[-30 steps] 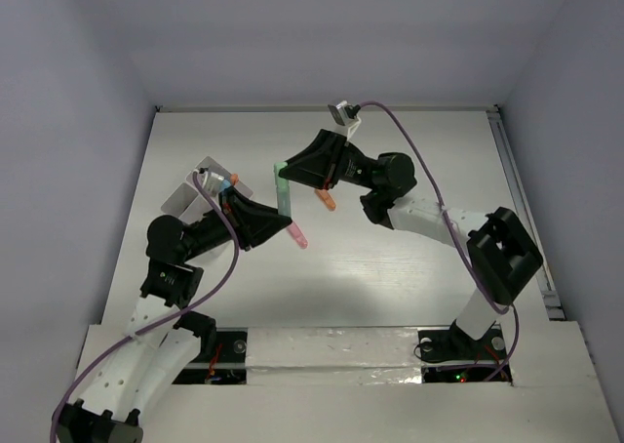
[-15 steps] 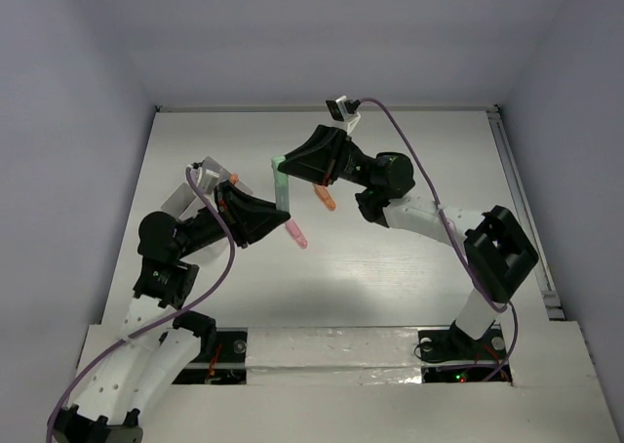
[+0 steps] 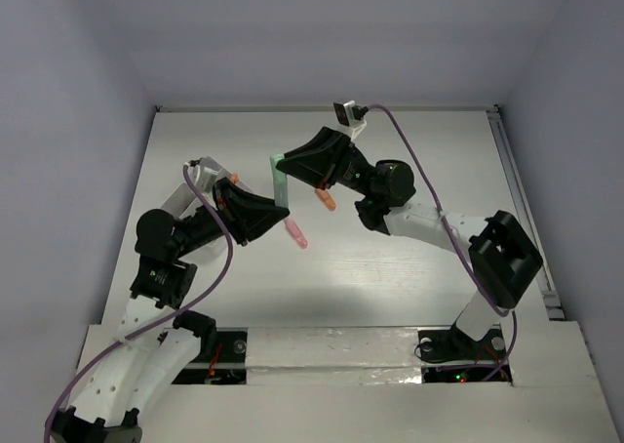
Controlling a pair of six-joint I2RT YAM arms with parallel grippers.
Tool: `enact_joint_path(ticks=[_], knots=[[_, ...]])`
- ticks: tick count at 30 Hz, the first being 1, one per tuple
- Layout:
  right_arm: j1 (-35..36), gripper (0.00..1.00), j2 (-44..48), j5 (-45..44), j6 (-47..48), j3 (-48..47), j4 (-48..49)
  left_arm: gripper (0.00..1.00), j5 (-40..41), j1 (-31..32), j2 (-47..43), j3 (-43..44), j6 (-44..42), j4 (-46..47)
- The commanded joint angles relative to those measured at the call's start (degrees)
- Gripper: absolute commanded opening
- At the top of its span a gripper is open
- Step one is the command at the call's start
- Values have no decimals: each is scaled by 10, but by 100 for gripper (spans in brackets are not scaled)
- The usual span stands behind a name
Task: Sort the stationery into containers
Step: Close the pen cap on the pen.
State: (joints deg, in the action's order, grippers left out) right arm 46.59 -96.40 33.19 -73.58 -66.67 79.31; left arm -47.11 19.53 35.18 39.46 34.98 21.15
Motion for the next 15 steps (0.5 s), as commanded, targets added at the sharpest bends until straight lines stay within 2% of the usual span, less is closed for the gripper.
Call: enact_joint_path(ticks=[1,4,9,15], knots=[[35,0,9,88,41,42,41,0,112,-8,-11,48,0,197],[47,0,20,83,80,46,-19,0,119,-8,-12,54,-5,202],[54,0,31,77,106,65,-56,0,126,-8,-12,69,-18,191],[59,0,58,57,160,89,-143,0,127,-8,-9,80,-20,191]])
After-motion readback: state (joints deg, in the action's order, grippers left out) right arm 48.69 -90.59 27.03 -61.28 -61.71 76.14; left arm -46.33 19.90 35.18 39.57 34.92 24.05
